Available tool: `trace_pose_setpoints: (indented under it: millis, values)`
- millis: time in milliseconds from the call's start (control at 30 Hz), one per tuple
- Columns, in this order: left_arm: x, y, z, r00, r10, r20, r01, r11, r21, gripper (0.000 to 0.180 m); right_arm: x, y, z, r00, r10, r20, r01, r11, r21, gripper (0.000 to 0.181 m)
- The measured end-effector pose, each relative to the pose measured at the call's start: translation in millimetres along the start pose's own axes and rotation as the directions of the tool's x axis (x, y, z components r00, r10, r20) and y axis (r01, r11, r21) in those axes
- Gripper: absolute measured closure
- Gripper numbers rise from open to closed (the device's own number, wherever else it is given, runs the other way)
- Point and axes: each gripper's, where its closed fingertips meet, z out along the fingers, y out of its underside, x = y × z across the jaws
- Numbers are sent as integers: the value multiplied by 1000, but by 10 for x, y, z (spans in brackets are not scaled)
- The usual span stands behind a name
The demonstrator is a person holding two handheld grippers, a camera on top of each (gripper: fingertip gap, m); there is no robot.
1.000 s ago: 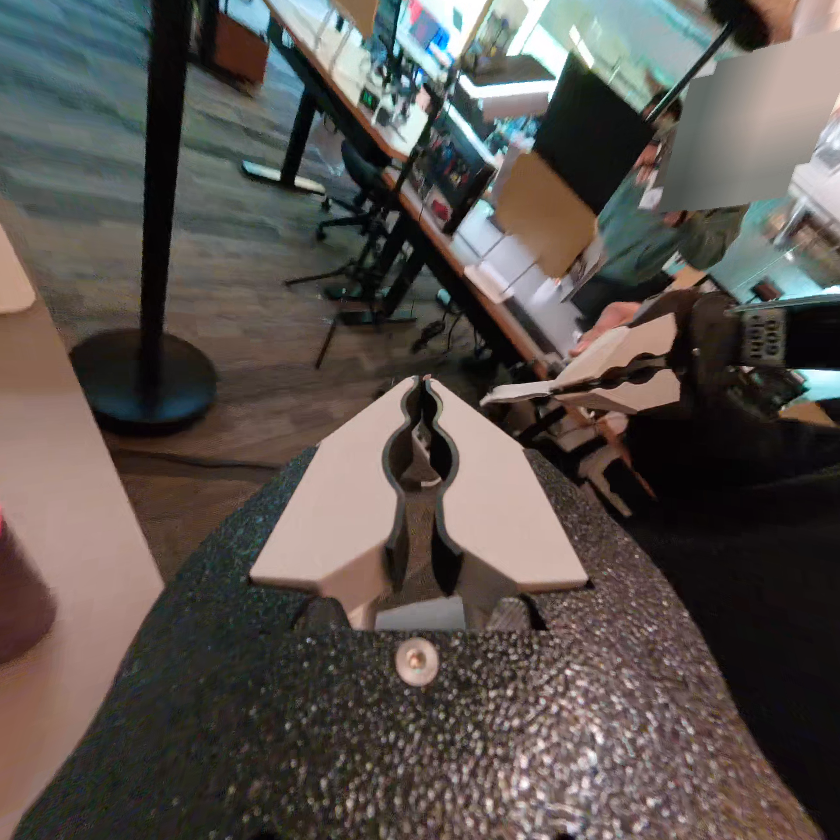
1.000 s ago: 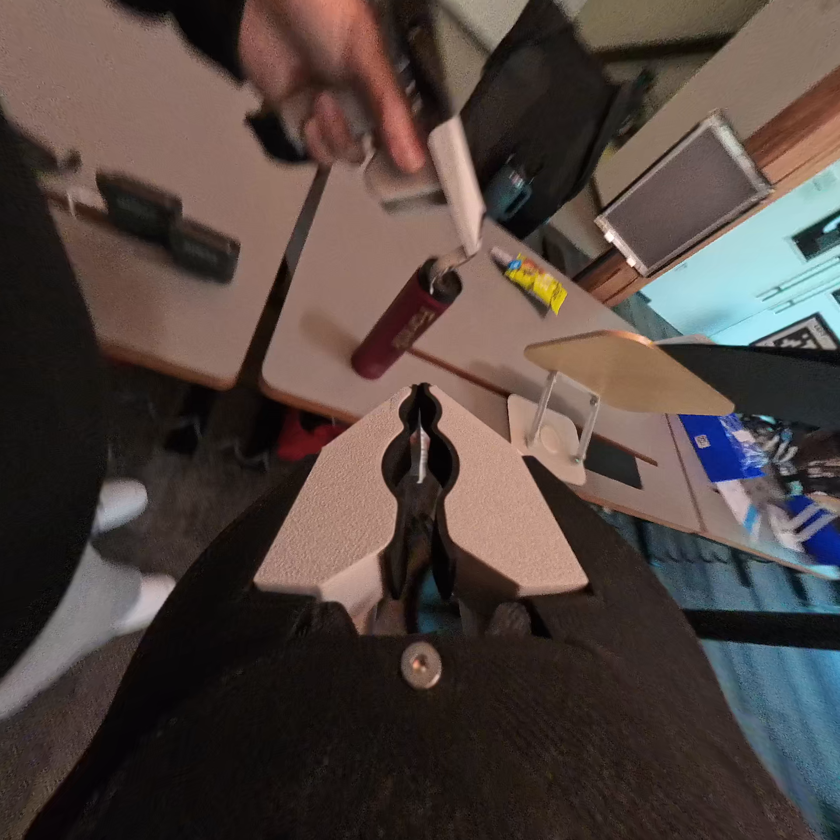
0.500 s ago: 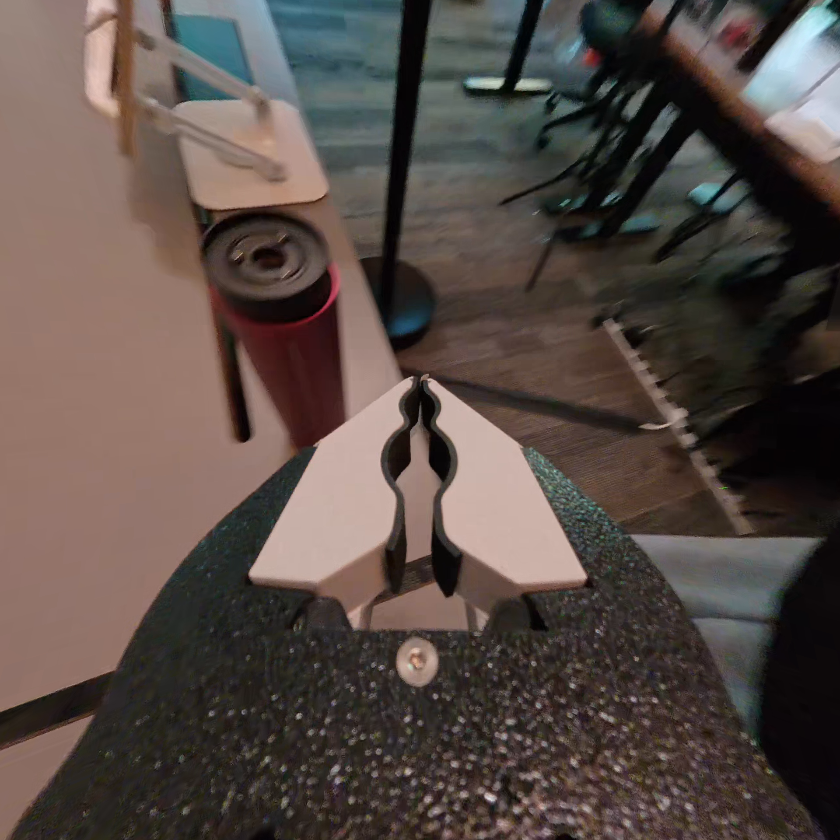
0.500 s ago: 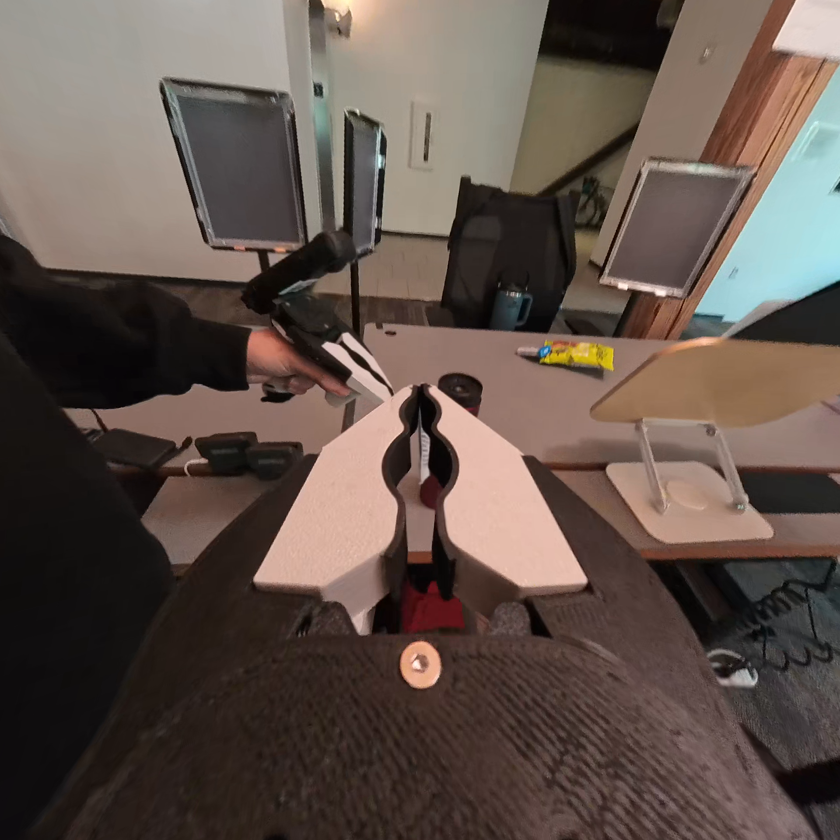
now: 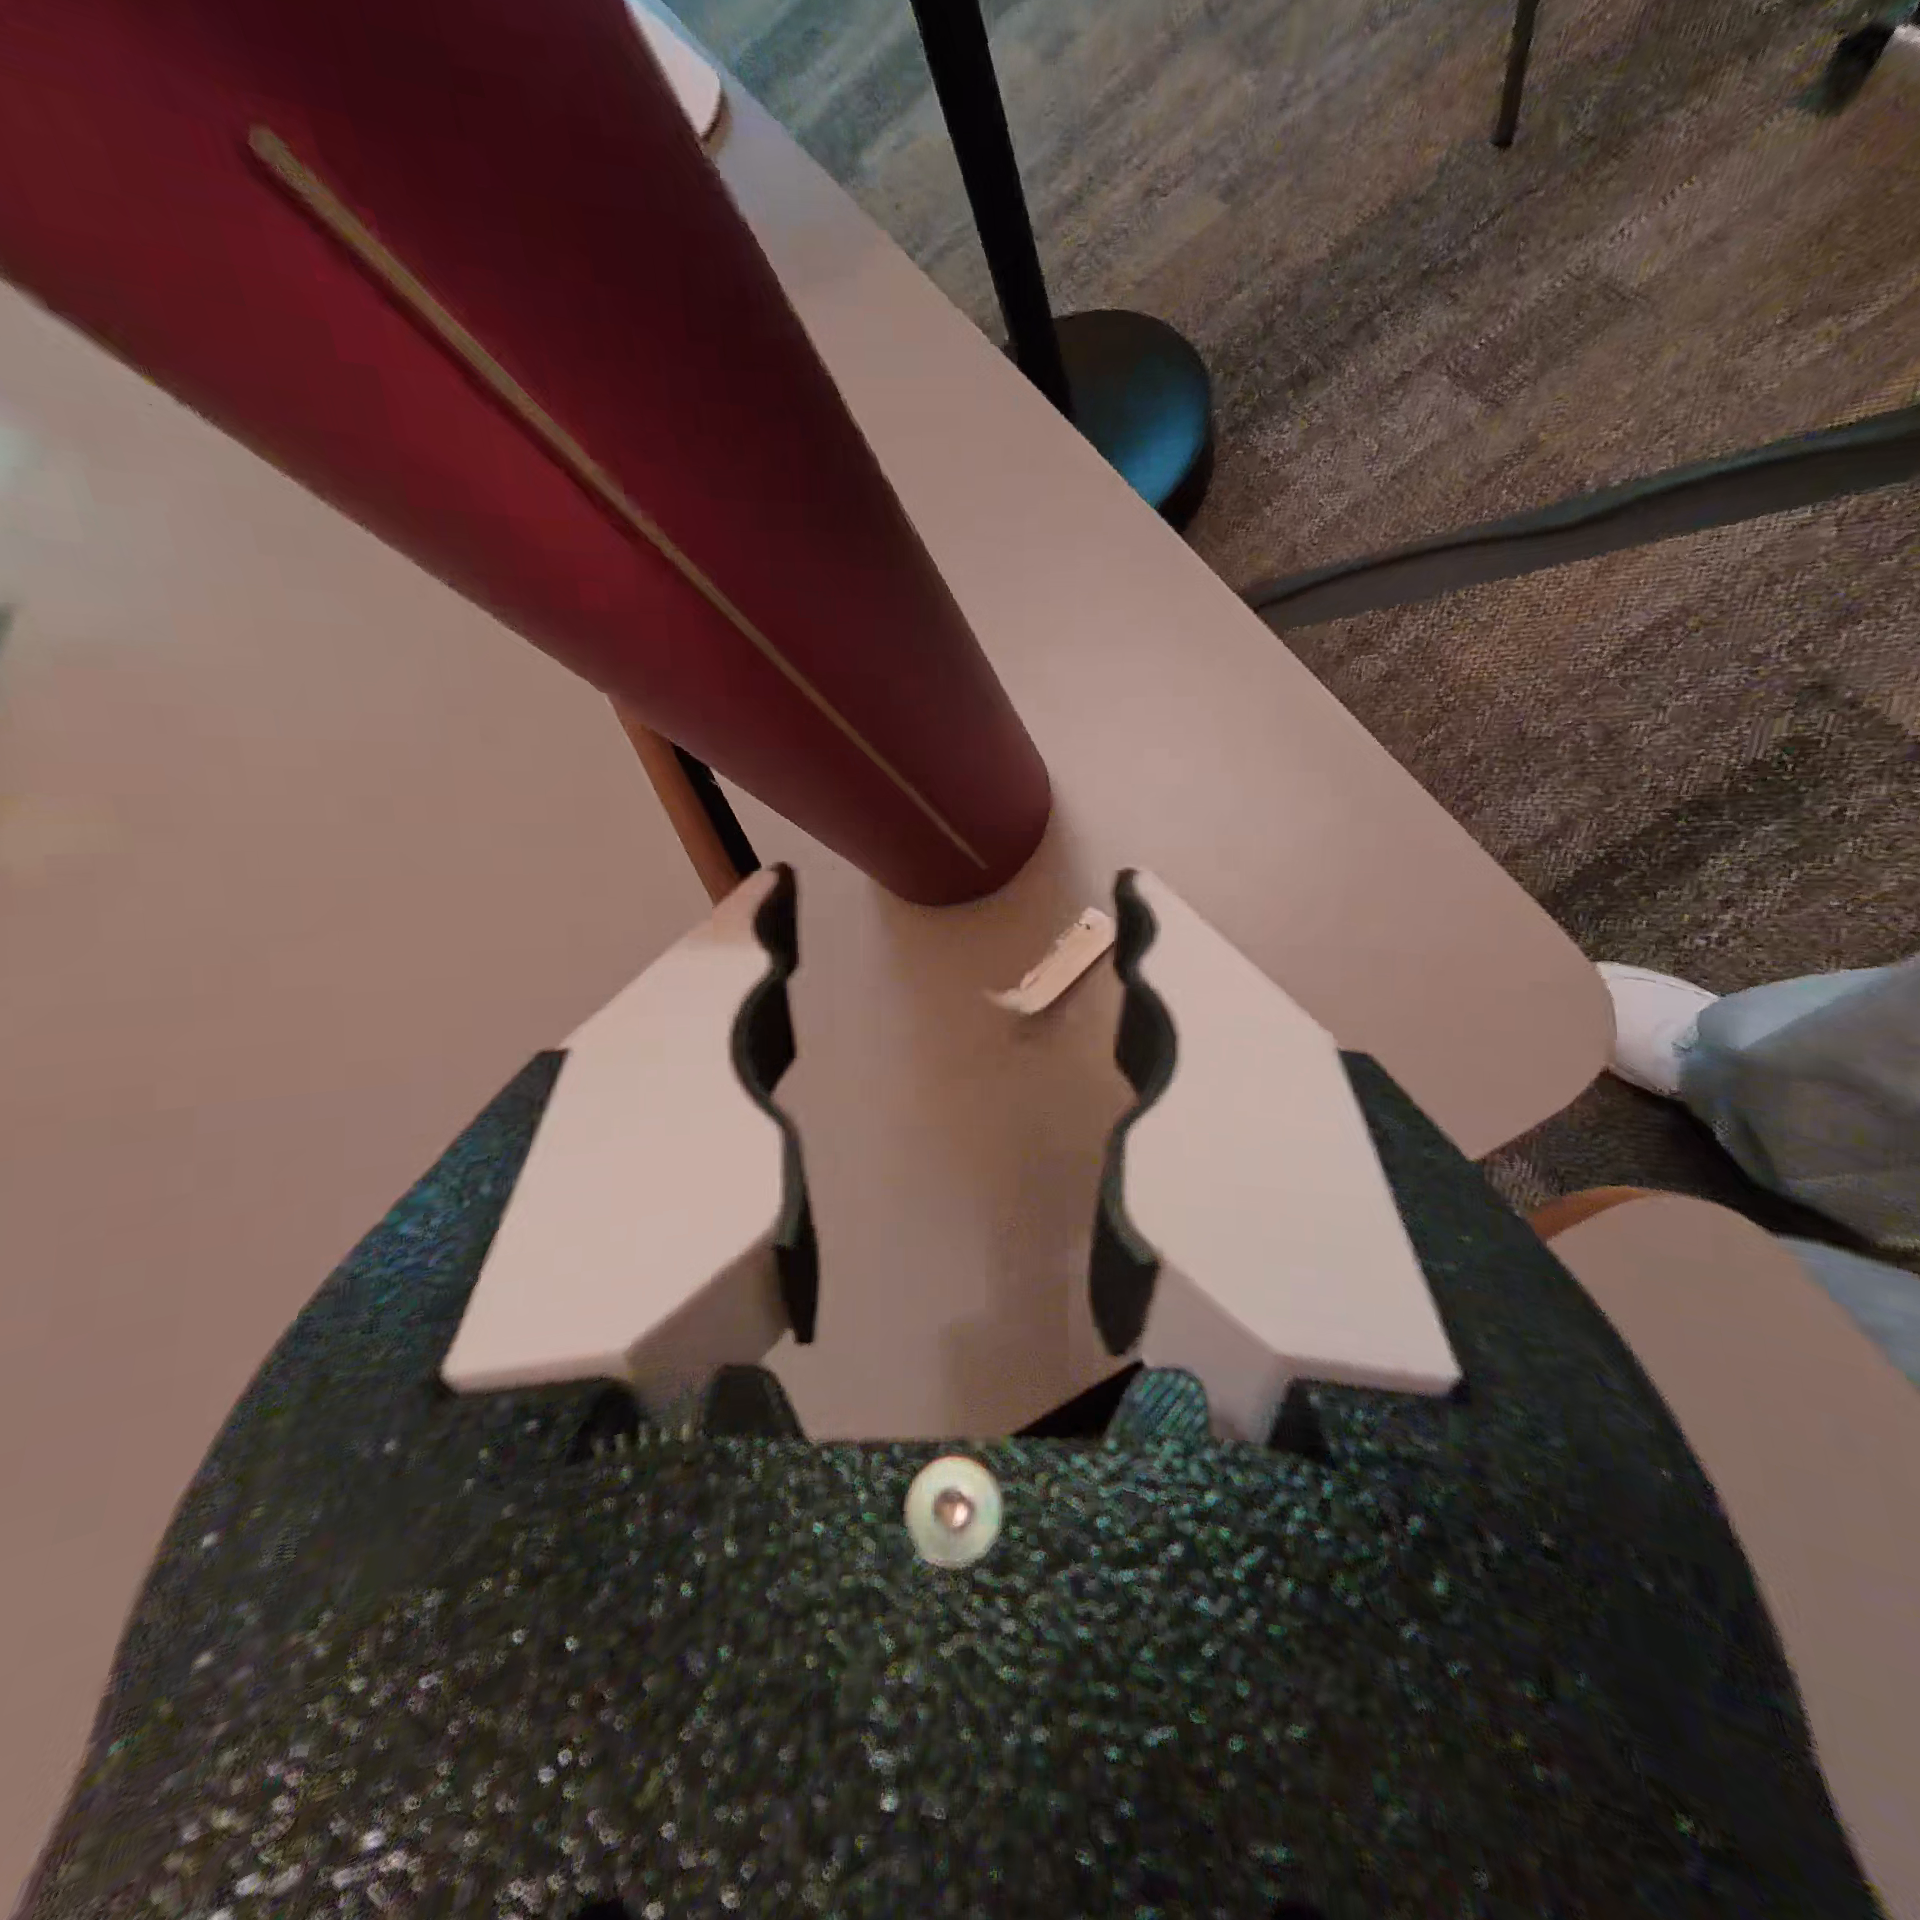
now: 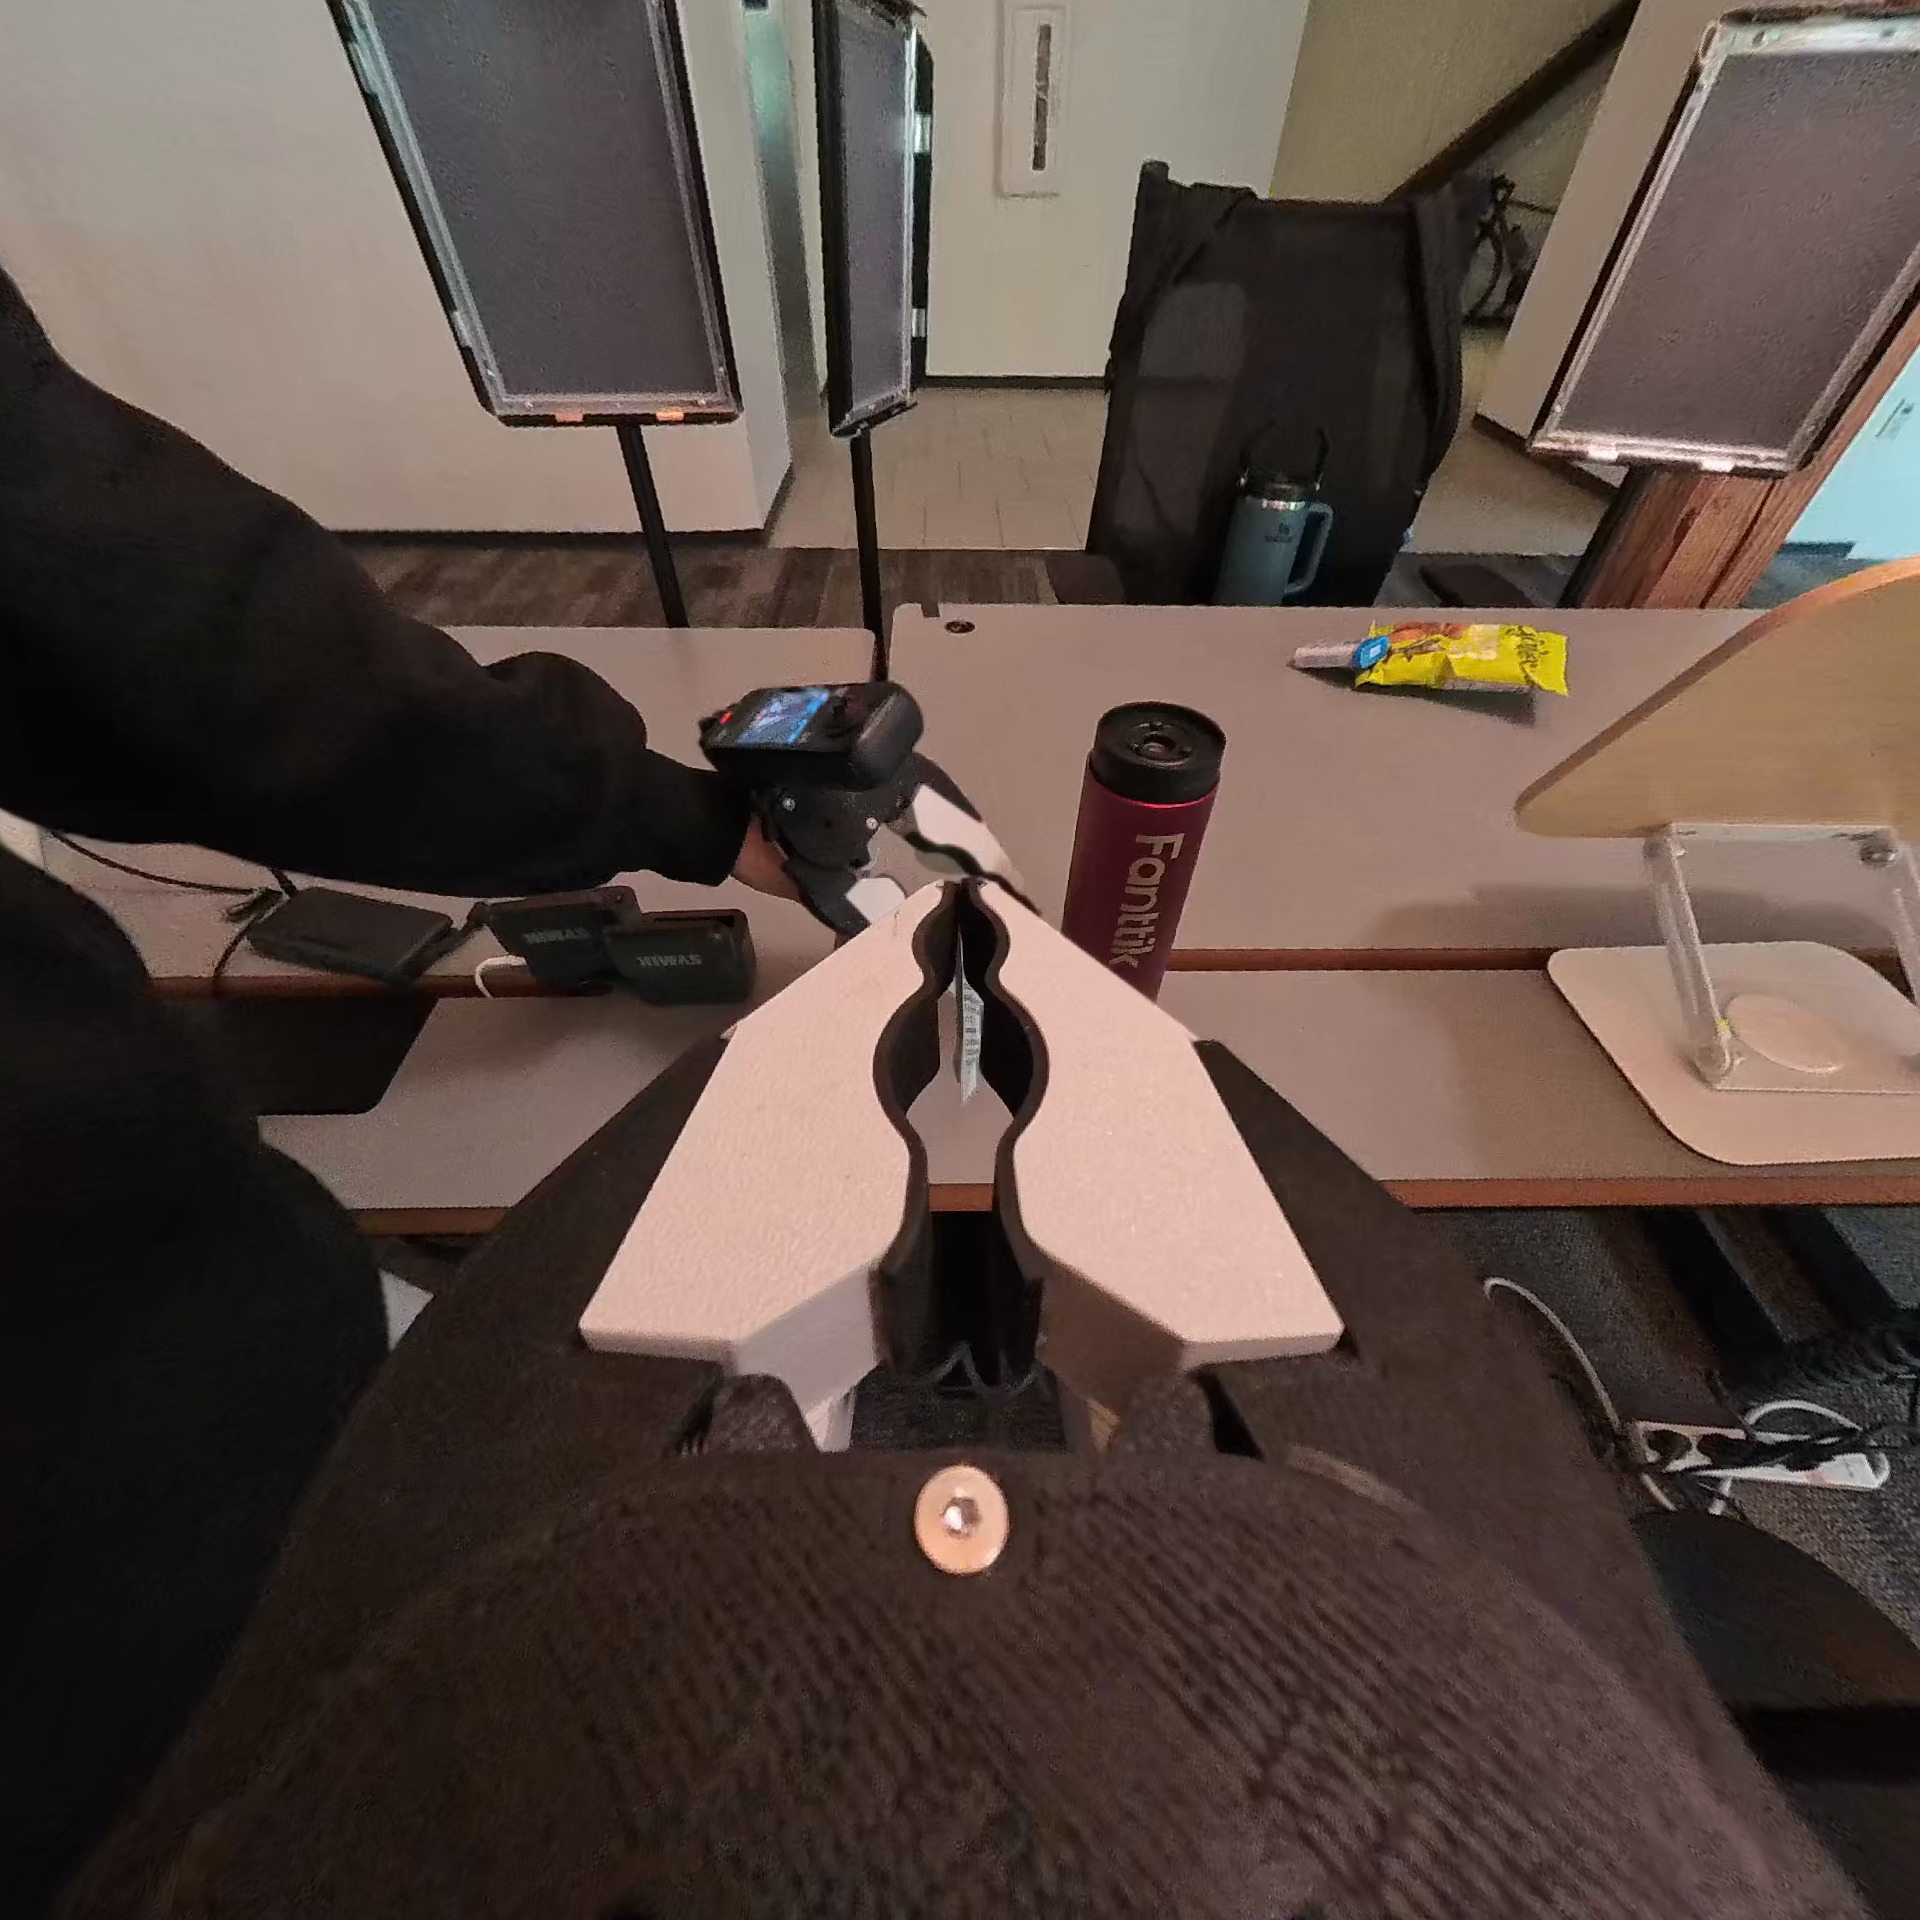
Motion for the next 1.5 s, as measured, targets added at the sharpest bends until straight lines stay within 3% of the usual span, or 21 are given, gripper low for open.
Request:
trace_pose_setpoints:
  millis: [133,200,300,367,433,500,633,767,867,1033,1500]
  values:
    - [-13,64,-61,994,-108,-5,108,994,18,105,25,91,103,1000,29,2,-29,999,14,181]
    - [20,-63,-220,985,-169,-27,170,984,49,112,-17,25,127,998,60,30,-62,996,62,181]
    - [430,-865,-749,907,-265,-328,350,907,233,121,-82,-121,136,993,94,69,-102,988,119,181]
    - [711,-1401,-1211,819,-211,-533,421,852,310,127,-144,-258,127,985,125,122,-145,976,165,181]
    - [849,-1772,-1556,772,-139,-620,439,822,362,134,-188,-448,99,969,167,181,-208,949,236,181]
    - [863,-2024,-1761,786,-83,-613,415,806,422,143,-207,-594,82,953,198,230,-260,923,282,181]
    - [763,-2337,-1996,838,-35,-544,371,769,521,180,-283,-833,56,934,178,309,-281,900,332,181]
    - [647,-2465,-2106,888,-18,-460,309,763,568,180,-229,-949,8,964,93,250,-178,922,344,178]
    - [629,-2521,-2169,902,20,-432,260,774,577,180,-171,-851,-2,984,2,177,-46,969,241,161]
    - [669,-2602,-2184,895,71,-441,217,794,568,180,-251,-750,5,976,-124,178,97,983,156,179]
    - [769,-2635,-2075,899,167,-406,86,840,536,180,-224,-586,-33,969,-159,189,153,987,48,180]
